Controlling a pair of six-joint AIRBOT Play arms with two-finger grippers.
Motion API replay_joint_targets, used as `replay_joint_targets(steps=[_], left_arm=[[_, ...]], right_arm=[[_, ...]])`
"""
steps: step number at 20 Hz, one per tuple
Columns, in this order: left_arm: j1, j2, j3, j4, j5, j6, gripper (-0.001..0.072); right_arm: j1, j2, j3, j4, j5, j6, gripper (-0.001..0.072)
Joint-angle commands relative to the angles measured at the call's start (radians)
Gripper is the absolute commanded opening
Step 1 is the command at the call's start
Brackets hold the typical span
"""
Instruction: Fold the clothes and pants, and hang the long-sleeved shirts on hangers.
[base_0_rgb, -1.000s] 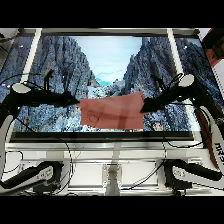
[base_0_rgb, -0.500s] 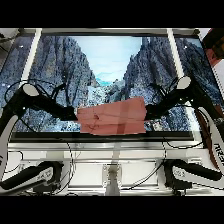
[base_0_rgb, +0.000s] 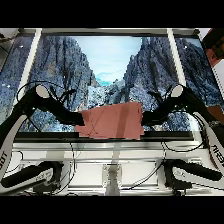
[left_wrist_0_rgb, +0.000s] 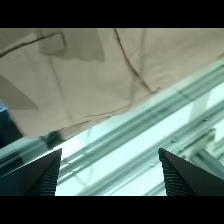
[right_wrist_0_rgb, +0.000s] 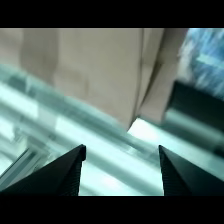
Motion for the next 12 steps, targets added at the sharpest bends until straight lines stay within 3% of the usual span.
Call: replay_joint_targets(steps=[1, 3, 5, 7, 12], left_arm=[[-0.006, -0.014, 0.0, 0.039, 0.019, 0.0, 0.0693], [-0.005, -0.014, 0.0, 0.085, 0.047, 0.0, 0.0694], [-0.005, -0.014, 0.0, 0.087, 0.047, 0.0, 0.0693], [-0.005, -0.014, 0.0, 0.086, 0.047, -0.001, 0.0693], [-0.005, -0.014, 0.0, 0.083, 0.047, -0.001, 0.0693]], right_arm=[[0.003, 0.0, 0.045, -0.072, -0.124, -0.033, 0.0515], [0.003, -0.001, 0.099, -0.134, -0.169, -0.114, 0.0516], [-0.002, -0.001, 0.14, -0.194, -0.232, -0.117, 0.0516], [-0.05, -0.003, 0.163, -0.181, -0.259, -0.124, 0.0469], [-0.377, -0.013, 0.169, -0.013, -0.079, -0.287, 0.0401]])
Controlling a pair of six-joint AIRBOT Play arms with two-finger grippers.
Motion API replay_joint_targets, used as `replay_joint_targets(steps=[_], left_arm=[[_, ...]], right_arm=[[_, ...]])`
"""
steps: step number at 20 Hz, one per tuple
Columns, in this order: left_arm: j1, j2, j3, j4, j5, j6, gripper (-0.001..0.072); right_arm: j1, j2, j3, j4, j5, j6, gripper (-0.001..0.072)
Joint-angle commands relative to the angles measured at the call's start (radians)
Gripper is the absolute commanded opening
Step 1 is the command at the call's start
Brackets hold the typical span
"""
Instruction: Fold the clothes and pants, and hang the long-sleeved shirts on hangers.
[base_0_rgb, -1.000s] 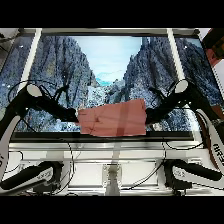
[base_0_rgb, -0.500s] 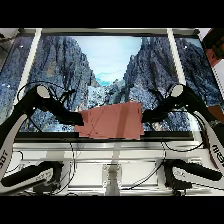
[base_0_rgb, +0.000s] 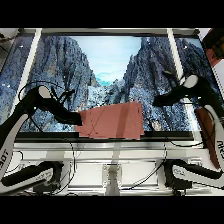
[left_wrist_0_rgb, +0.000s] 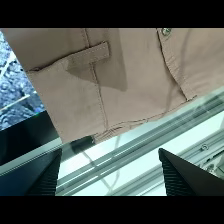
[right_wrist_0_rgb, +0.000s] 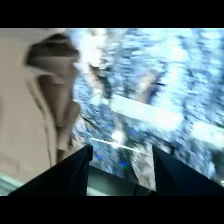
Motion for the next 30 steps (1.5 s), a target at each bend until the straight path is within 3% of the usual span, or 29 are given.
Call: replay_joint_targets(steps=[1, 4, 5, 9, 12, 14, 25, 28, 29, 30], left_arm=[[0.0, 0.0, 0.0, 0.003, 0.003, 0.0, 0.0693], [0.0, 0.0, 0.0, 0.003, 0.003, 0.0, 0.0693], [0.0, 0.0, 0.0, 0.003, 0.003, -0.004, 0.0692], [0.0, 0.0, 0.0, 0.003, 0.003, -0.026, 0.0693], [0.0, 0.0, 0.0, 0.003, 0.003, -0.026, 0.0692], [0.0, 0.0, 0.0, 0.002, 0.003, -0.027, 0.0693], [0.0, -0.001, 0.0, -0.064, 0.024, -0.026, 0.0692], [0.0, -0.001, 0.0, -0.064, 0.045, -0.026, 0.0692], [0.0, 0.0, 0.0, -0.064, 0.052, -0.026, 0.0684], [0.0, 0.0, 0.0, -0.064, 0.063, -0.026, 0.0582]], right_arm=[[-0.216, -0.01, -0.008, 0.163, 0.134, -0.154, 0.0401], [-0.267, -0.01, -0.157, 0.335, 0.116, -0.232, 0.0427], [-0.259, -0.01, -0.232, 0.391, 0.062, -0.251, 0.0544], [-0.169, -0.01, -0.429, 0.488, -0.181, -0.269, 0.0582], [-0.074, -0.019, -0.442, 0.549, -0.231, -0.269, 0.0597], [0.005, -0.026, -0.442, 0.56, -0.288, -0.244, 0.0706], [0.227, -0.098, -0.393, 0.608, -0.332, -0.228, 0.0683], [0.265, -0.098, -0.36, 0.607, -0.392, -0.123, 0.0679], [0.273, -0.098, -0.349, 0.607, -0.402, -0.108, 0.0649], [0.279, -0.098, -0.336, 0.606, -0.4, -0.107, 0.0577]])
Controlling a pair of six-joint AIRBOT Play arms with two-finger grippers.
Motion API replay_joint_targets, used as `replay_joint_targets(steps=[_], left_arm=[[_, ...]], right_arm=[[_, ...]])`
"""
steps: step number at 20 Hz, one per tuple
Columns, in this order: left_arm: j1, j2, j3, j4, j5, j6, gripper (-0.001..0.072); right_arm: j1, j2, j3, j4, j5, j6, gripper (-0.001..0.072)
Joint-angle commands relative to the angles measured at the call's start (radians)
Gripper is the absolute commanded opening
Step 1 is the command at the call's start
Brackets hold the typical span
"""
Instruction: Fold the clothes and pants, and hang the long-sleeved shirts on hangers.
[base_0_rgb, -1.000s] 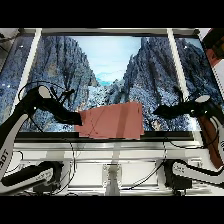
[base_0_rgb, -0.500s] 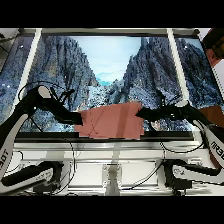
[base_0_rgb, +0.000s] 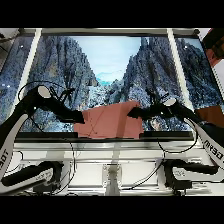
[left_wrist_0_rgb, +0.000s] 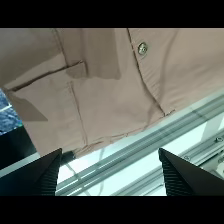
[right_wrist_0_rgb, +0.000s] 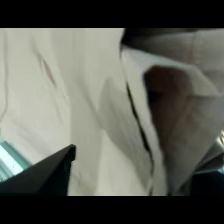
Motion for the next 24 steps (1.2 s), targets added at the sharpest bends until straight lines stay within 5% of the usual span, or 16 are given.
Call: replay_joint_targets(steps=[1, 3, 4, 5, 9, 13, 17, 24], left_arm=[[0.001, 0.0, 0.0, 0.0, 0.042, 0.001, 0.0398], [0.003, 0.0, 0.0, 0.007, 0.083, 0.005, 0.0009], [0.003, 0.0, 0.0, 0.014, 0.119, 0.009, 0.001], [0.003, 0.0, 0.0, 0.027, 0.16, 0.008, 0.001], [0.024, 0.006, 0.034, 0.14, 0.202, 0.007, 0.001], [0.078, 0.11, 0.153, 0.286, 0.204, 0.008, 0.001], [0.134, 0.264, 0.261, 0.553, 0.213, 0.008, 0.001], [0.258, 0.417, 0.261, 0.709, 0.225, 0.008, 0.0011]], right_arm=[[0.03, 0.001, 0.045, 0.011, -0.022, 0.05, 0.0473], [0.03, 0.003, 0.08, 0.009, -0.013, 0.05, 0.0166], [0.029, 0.003, 0.101, 0.008, -0.011, 0.05, 0.0041], [0.029, 0.003, 0.128, 0.008, -0.004, 0.05, 0.001], [0.004, 0.009, 0.295, -0.035, 0.105, 0.058, 0.001], [-0.13, 0.056, 0.495, -0.272, 0.208, 0.244, 0.001], [-0.373, 0.13, 0.671, -0.428, 0.262, 0.359, 0.001], [-0.931, 0.264, 0.768, -0.642, 0.353, 0.623, 0.001]])
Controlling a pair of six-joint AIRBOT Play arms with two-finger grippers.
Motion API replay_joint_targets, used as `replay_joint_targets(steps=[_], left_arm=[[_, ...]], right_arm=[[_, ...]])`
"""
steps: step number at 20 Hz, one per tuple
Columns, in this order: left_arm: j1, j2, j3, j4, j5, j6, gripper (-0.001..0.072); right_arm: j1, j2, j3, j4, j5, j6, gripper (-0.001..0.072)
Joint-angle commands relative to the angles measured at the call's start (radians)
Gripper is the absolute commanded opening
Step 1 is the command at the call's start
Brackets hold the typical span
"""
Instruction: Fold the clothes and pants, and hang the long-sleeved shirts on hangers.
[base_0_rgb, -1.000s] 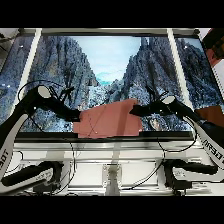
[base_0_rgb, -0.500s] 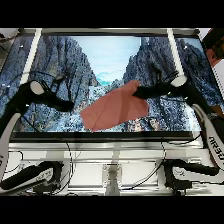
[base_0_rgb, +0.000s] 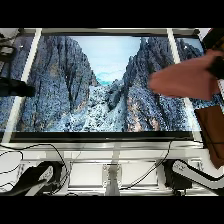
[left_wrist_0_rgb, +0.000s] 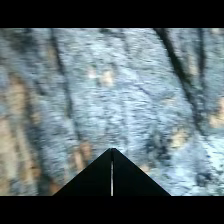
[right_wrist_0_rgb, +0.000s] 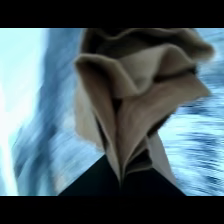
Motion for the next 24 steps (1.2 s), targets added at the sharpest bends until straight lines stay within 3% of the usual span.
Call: replay_joint_targets(steps=[1, 6, 12, 13, 14, 15, 16, 20, 22, 23, 24], left_arm=[[0.063, 0.047, 0.007, 0.088, 0.009, 0.0, 0.0011], [0.079, 0.035, 0.005, 0.087, 0.017, -0.001, 0.001], [0.078, 0.016, 0.005, 0.064, 0.016, -0.001, 0.001], [0.078, 0.015, 0.005, 0.064, 0.016, -0.001, 0.0011], [0.078, 0.015, 0.005, 0.064, 0.016, -0.001, 0.0011], [0.078, 0.015, 0.005, 0.064, 0.016, -0.001, 0.0011], [0.078, 0.015, 0.005, 0.064, 0.016, -0.001, 0.001], [0.078, 0.015, 0.005, 0.065, 0.016, -0.001, 0.0011], [0.078, 0.015, 0.005, 0.065, 0.016, -0.001, 0.0011], [0.078, 0.015, 0.005, 0.065, 0.016, -0.001, 0.0011], [0.078, 0.015, 0.005, 0.065, 0.016, -0.001, 0.0011]], right_arm=[[-0.284, 0.064, 0.029, -0.142, 0.107, 0.133, 0.0009], [-0.544, 0.071, 0.016, -0.33, 0.362, 0.168, 0.0009], [-0.587, 0.071, -0.043, -0.355, 0.41, 0.143, 0.001], [-0.587, 0.072, -0.043, -0.357, 0.381, 0.143, 0.0065], [-0.587, 0.072, -0.043, -0.356, 0.34, 0.143, 0.0323], [-0.587, 0.072, -0.043, -0.353, 0.325, 0.143, 0.0636], [-0.587, 0.072, -0.043, -0.347, 0.325, 0.143, 0.068], [-0.587, 0.072, -0.043, -0.294, 0.327, 0.148, 0.0673], [-0.567, 0.072, -0.043, -0.135, 0.295, 0.139, 0.0431], [-0.53, 0.072, -0.043, -0.06, 0.272, 0.121, 0.0362], [-0.465, 0.072, -0.043, 0.01, 0.25, 0.074, 0.0234]])
